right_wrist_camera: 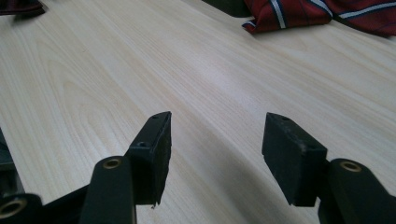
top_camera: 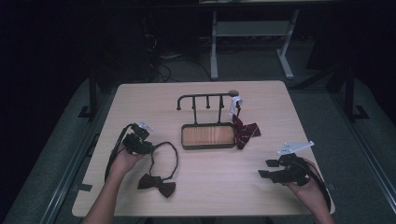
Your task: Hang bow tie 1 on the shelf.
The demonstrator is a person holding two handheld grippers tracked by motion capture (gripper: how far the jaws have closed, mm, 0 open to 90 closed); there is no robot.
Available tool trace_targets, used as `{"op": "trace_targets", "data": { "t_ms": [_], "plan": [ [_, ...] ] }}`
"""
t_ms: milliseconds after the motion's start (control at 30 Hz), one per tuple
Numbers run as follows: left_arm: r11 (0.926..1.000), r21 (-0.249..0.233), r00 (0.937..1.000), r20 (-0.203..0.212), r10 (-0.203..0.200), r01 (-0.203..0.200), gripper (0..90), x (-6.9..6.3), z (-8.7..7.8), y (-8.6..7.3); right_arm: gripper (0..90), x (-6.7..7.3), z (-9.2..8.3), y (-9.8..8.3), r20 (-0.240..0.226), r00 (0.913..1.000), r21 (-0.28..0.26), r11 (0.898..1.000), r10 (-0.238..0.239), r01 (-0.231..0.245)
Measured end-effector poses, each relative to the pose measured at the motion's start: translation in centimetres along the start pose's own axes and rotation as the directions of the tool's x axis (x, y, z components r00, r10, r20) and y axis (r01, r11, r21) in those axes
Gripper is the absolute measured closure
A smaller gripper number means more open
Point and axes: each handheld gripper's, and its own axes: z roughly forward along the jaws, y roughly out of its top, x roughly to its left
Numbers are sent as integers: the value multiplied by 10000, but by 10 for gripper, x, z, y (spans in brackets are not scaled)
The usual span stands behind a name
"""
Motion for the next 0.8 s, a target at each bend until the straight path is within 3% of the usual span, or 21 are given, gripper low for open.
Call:
{"op": "trace_targets", "data": {
  "t_ms": [233,367,533,800],
  "plan": [
    [9999,165,9997,234,-4,0,787,1,5,-1,423,2,1,1,-3,10000,1,10000,-70,70],
    [9993,314,9991,377,190,-202,803,0,7,0,424,1,1,1,-33,10000,-39,10000,-39,39],
    [9991,303,9985,482,278,-292,892,0,8,0,425,0,0,1,-77,10000,-116,9999,28,-29],
    [9983,362,9969,658,440,-465,897,2,2,-1,426,-2,0,0,-150,9998,-153,9998,105,-107]
  ]
}}
